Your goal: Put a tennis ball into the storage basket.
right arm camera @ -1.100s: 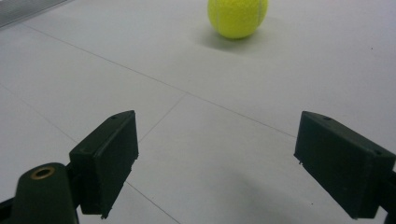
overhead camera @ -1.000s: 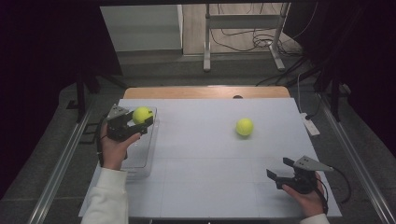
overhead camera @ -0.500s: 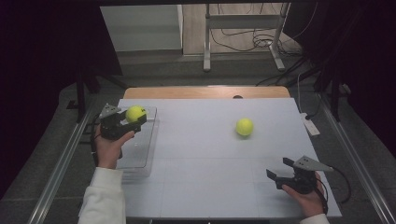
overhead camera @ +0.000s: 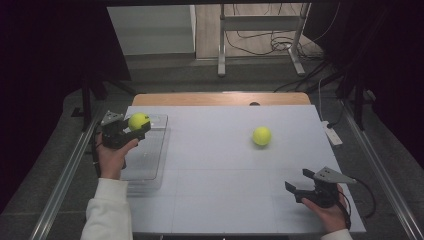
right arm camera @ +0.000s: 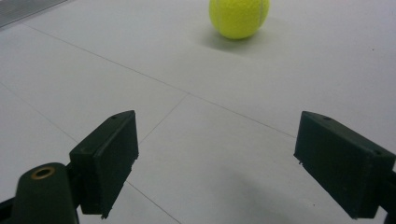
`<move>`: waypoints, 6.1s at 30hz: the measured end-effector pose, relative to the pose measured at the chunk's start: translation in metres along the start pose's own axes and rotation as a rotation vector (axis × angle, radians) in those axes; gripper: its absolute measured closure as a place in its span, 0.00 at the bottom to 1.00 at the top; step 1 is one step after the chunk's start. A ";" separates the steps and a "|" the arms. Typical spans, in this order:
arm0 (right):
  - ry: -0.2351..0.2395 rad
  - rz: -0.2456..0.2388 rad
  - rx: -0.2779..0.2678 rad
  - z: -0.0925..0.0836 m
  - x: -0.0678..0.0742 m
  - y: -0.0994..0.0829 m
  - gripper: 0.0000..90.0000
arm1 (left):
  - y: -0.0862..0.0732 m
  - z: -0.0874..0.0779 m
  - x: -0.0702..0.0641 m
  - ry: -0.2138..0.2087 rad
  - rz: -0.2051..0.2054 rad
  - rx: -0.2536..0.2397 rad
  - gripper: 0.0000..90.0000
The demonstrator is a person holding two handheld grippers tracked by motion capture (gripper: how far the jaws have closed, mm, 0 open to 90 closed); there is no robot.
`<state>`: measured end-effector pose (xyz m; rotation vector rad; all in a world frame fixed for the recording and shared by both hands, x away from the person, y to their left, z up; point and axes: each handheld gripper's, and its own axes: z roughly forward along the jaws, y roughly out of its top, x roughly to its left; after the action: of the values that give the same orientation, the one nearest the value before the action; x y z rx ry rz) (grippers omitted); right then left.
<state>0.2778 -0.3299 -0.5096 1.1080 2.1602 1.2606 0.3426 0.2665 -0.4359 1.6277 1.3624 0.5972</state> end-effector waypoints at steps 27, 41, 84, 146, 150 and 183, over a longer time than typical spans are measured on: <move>0.001 0.001 -0.005 -0.001 0.001 0.000 0.16 | 0.003 0.015 0.020 0.054 -0.030 0.085 0.29; 0.001 0.003 -0.004 -0.001 0.001 0.000 0.16 | 0.002 0.036 0.031 0.070 -0.021 0.180 0.29; 0.000 0.005 0.001 0.000 0.000 0.000 0.16 | -0.011 0.066 0.043 0.121 0.000 0.354 0.29; 0.002 0.008 -0.002 0.000 0.000 0.000 0.16 | -0.019 0.039 0.013 0.010 0.051 0.262 0.17; 0.000 0.007 0.000 0.000 0.000 0.000 0.16 | -0.021 0.033 0.008 -0.044 0.037 0.231 0.17; -0.005 0.017 0.000 0.001 -0.001 0.001 0.16 | -0.022 0.005 -0.031 -0.218 0.109 0.113 0.17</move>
<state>0.2794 -0.3294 -0.5097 1.1310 2.1516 1.2644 0.3268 0.2353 -0.4516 1.8108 1.1709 0.3977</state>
